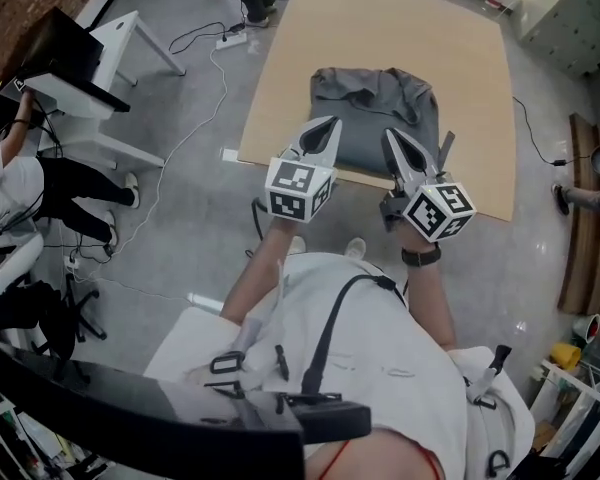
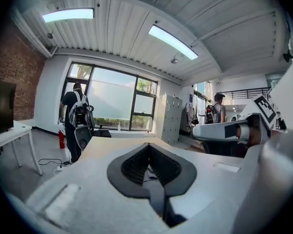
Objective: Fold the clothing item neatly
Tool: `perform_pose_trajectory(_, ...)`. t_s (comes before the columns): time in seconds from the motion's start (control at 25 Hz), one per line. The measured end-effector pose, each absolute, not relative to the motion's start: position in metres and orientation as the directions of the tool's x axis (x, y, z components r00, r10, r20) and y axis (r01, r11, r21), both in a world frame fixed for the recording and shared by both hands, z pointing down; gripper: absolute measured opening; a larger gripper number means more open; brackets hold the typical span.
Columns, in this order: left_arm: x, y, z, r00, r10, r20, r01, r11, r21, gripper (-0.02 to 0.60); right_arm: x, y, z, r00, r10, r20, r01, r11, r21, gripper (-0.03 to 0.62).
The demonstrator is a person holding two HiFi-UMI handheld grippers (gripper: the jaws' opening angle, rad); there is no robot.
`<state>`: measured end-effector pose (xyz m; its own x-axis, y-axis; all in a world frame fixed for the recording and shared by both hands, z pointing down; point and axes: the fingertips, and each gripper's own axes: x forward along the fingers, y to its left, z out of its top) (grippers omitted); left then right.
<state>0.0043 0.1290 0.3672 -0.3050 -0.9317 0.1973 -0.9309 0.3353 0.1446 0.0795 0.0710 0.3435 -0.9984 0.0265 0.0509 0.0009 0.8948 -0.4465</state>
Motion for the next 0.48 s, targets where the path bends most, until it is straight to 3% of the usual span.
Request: perform_pose_trajectory(0.48, -0.012, 0.141, 0.34, -0.282, -0.951, 0.124, -0.947, 0.296, 0.122, 0.0, 0.067, 0.091, 0.319, -0.995, -0.084, 0.046, -0.094, 0.947, -0.307, 0.005)
